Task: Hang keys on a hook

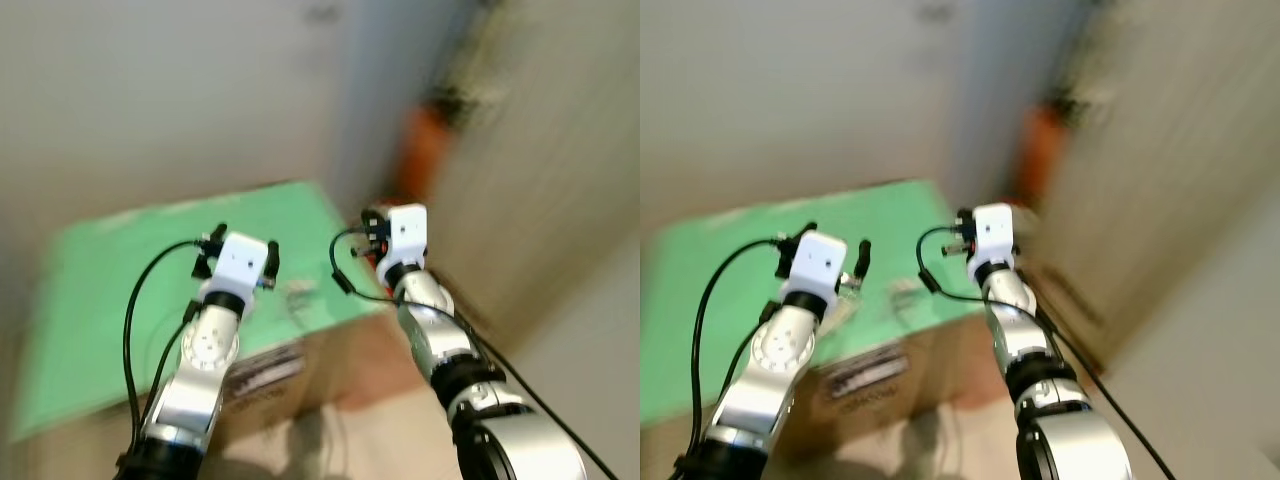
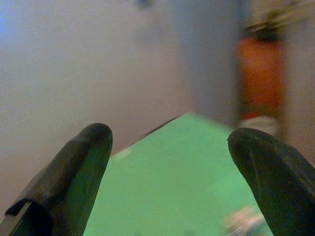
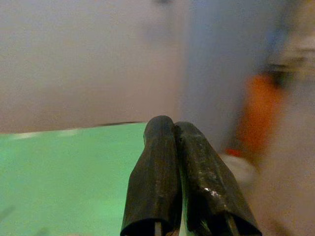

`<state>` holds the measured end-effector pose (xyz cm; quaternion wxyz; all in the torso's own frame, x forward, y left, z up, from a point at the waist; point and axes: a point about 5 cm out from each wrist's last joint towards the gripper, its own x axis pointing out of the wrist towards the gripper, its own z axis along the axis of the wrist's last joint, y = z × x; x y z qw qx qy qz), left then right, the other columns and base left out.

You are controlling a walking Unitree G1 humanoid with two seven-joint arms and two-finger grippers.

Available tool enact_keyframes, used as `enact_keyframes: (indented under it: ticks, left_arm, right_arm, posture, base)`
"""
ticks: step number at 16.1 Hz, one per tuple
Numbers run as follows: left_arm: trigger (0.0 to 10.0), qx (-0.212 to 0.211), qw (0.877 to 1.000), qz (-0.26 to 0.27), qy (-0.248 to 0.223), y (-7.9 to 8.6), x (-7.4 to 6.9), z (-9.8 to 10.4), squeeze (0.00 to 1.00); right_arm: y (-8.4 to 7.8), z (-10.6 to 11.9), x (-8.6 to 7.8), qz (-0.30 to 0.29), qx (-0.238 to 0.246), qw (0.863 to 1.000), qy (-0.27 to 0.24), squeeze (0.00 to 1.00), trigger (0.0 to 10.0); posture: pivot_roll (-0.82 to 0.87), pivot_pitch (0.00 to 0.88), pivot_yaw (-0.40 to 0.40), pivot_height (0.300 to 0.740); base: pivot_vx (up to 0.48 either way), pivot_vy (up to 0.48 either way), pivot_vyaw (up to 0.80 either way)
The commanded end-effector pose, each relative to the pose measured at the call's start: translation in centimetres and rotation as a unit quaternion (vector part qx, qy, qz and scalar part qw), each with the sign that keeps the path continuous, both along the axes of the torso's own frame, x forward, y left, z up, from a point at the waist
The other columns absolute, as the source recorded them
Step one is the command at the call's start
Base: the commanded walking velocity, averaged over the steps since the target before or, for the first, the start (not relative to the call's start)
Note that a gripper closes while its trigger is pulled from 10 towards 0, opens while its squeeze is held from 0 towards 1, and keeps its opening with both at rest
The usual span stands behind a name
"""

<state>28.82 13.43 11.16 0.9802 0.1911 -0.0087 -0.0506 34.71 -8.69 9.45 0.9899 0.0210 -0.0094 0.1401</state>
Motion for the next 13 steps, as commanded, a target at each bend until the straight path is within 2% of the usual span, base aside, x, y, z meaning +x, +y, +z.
enact_keyframes:
  ticks: [1, 3, 8, 10, 13]
  left_arm:
    - [10.0, -0.003, 1.0, -0.018, -0.006, -0.9, 0.2, 0.6, 0.0]
    - [10.0, -0.004, 1.0, -0.002, -0.001, -0.7, 0.2, 0.4, 0.0]
    - [10.0, 0.005, 0.997, 0.077, 0.014, 1.1, 0.4, -0.1, 0.0]
    - [10.0, 0.0, 0.996, 0.084, 0.02, 1.2, 0.5, -0.3, 0.0]
    - [10.0, -0.013, 0.988, 0.145, 0.046, 2.2, 1.8, -1.3, 0.0]
  right_arm:
    - [-0.5, -0.1, 0.2, -0.002, -0.008, 1.0, 0.008, 0.0, 10.0]
    - [-0.3, -0.1, 0.1, 0.003, -0.011, 1.0, 0.004, 0.0, 10.0]
    - [-0.1, -0.1, 0.1, 0.015, -0.012, 1.0, 0.005, 0.0, 10.0]
    - [-0.1, -0.1, 0.0, 0.018, -0.014, 1.0, 0.006, 0.0, 10.0]
    - [-0.9, -0.3, -0.4, 0.031, -0.025, 0.999, 0.005, 0.0, 10.0]
  posture:
    - [0.14, 0.0, -0.073, 0.74]
    - [0.14, 0.0, -0.076, 0.74]
    - [0.14, 0.0, -0.086, 0.74]
    - [0.14, 0.0, -0.092, 0.74]
    - [0.08, 0.021, -0.132, 0.74]
  base:
    - [0.48, 0.0, -0.73]
    - [0.0, 0.0, 0.0]
    - [0.0, 0.0, 0.0]
    - [0.0, 0.0, 0.0]
    - [0.0, 0.0, 0.0]
